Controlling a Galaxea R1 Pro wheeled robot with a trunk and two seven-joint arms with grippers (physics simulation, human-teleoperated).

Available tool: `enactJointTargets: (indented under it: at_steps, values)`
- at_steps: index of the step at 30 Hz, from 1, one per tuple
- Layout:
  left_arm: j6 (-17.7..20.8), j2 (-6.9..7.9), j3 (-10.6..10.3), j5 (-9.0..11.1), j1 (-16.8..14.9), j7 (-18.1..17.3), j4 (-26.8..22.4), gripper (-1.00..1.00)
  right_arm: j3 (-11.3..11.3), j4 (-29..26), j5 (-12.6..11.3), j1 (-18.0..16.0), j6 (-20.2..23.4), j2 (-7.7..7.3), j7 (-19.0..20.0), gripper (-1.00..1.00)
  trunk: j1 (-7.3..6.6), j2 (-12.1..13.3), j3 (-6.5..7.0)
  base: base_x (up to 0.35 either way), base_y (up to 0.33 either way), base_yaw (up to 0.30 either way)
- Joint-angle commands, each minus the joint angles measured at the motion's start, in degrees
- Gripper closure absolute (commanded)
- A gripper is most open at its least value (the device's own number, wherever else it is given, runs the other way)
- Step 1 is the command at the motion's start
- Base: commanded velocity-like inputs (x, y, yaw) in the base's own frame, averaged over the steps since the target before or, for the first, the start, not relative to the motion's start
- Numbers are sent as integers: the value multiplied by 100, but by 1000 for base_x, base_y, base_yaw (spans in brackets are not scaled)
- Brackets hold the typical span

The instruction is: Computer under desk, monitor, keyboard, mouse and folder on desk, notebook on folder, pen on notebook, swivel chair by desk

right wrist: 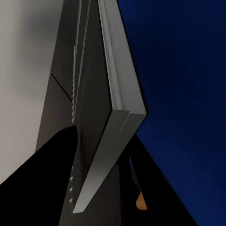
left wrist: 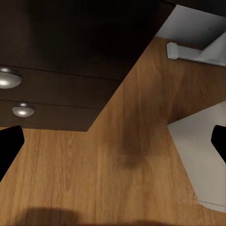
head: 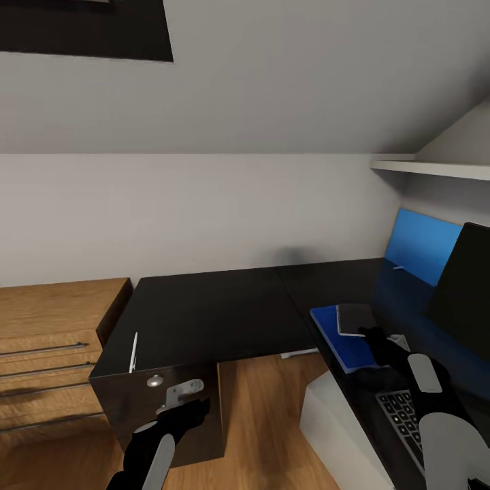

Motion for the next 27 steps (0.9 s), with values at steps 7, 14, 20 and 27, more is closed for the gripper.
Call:
enactJointTargets:
  at_steps: [7,14,20,27]
  values:
    - [20,0,-5,65,-4,53,-7,-100,-21,-2,-2,-6,33,8,7,100,0,-4,-6,5,-2,0]
    - [14,0,-5,62,-4,53,-7,-100,-21,-2,-2,-6,33,11,5,100,-110,197,84,0,0,0]
    - [14,0,-5,69,-4,53,-7,-100,-21,-2,-2,-6,33,12,10,100,-110,197,84,0,0,0]
    - [17,0,-5,70,-4,53,-7,-100,-11,1,-10,-6,40,16,10,100,-110,197,84,0,0,0]
